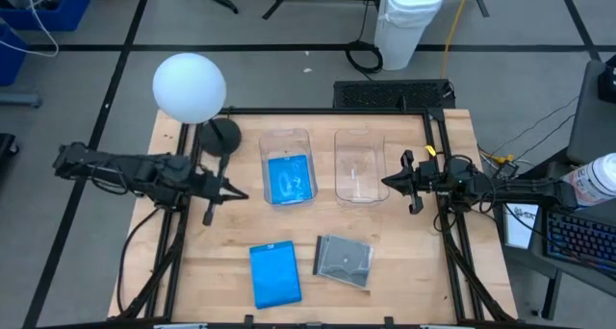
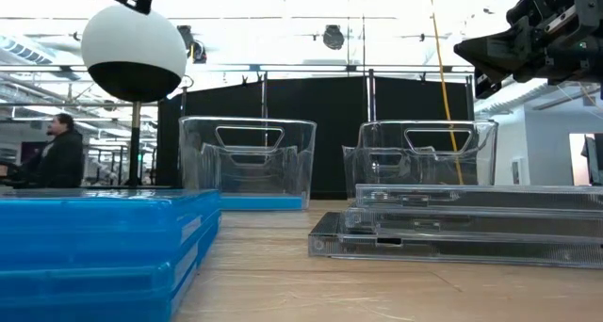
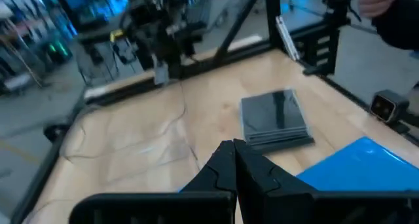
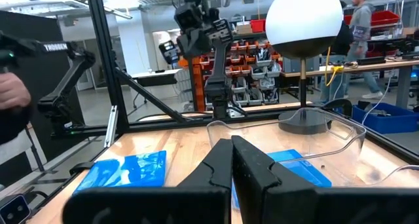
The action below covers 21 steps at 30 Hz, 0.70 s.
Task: Pick & place jewel cases by type
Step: Put the black cd case into the right transparent bin
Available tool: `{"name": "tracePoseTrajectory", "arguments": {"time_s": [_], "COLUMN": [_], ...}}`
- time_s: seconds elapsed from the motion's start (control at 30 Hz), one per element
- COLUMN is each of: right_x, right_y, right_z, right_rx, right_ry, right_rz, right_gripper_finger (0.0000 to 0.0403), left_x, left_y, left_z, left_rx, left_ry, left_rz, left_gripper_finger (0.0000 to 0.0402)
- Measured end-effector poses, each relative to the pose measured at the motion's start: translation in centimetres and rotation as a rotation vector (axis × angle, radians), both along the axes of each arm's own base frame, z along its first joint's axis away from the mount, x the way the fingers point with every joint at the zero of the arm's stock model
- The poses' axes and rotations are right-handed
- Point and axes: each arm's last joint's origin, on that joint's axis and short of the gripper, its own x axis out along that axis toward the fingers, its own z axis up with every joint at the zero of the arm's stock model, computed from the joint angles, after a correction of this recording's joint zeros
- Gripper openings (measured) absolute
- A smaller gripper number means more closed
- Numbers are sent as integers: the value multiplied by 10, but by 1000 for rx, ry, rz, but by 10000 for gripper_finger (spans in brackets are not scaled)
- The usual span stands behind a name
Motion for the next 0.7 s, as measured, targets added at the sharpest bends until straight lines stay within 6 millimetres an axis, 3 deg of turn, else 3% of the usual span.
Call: {"name": "tracePoseTrajectory", "arguments": {"time_s": [0.17, 0.43, 0.7], "right_x": [0, 2, 5], "right_y": [0, 0, -1], "right_z": [0, -6, 0], "right_rx": [0, 6, -52], "right_ry": [1, 57, 16], "right_rz": [1, 1, -4], "right_gripper_finger": [0, 0, 0], "left_x": [-15, -19, -21], "left_y": [7, 12, 16], "left_z": [-30, -91, -120], "left_rx": [-23, -79, -97], "left_ry": [-81, -116, -133], "left_rz": [48, 93, 189], "left_gripper_finger": [1, 1, 9]}}
